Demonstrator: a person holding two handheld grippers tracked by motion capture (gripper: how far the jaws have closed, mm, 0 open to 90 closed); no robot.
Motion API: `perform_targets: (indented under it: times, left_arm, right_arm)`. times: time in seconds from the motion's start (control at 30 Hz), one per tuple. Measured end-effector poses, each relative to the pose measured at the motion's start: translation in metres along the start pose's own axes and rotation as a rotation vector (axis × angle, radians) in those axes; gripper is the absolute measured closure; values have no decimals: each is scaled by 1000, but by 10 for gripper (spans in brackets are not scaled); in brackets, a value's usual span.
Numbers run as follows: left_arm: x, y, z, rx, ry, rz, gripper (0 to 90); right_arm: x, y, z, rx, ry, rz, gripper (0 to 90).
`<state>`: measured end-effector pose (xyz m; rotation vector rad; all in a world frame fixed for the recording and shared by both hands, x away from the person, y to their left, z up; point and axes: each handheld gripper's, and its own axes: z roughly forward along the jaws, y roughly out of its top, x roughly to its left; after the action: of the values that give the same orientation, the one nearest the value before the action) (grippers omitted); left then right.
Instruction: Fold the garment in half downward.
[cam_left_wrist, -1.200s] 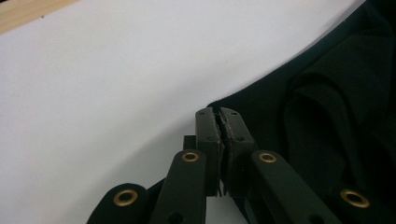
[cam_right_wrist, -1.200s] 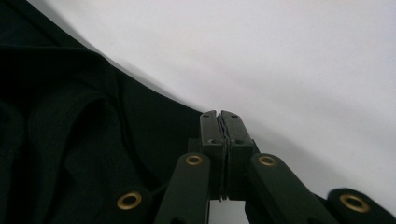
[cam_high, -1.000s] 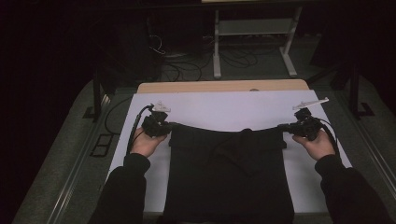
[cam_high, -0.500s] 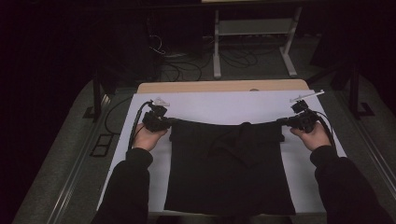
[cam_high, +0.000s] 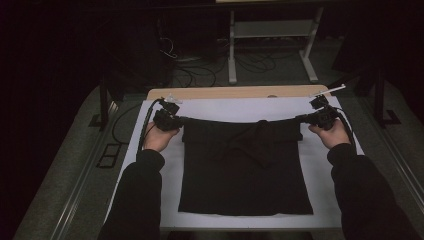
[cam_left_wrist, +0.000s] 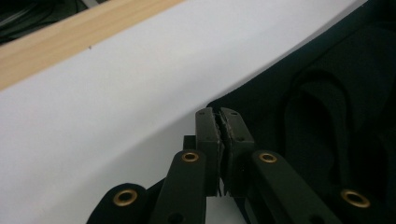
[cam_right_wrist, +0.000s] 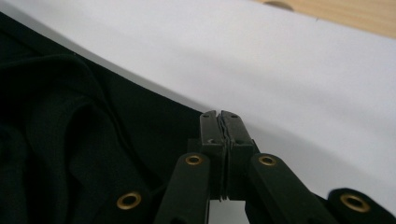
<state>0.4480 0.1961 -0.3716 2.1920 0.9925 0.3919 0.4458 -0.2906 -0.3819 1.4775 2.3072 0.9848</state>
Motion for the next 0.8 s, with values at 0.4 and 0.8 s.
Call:
perform_targets:
  times: [0.4, 0.8]
  left_arm:
    - [9, 13, 4, -20, 19, -12, 861]
    - [18, 9, 25, 5, 29, -41, 860]
  right_arm:
    - [-9, 15, 2, -31, -4, 4, 874]
    - [-18, 13, 23, -23, 3, 36, 875]
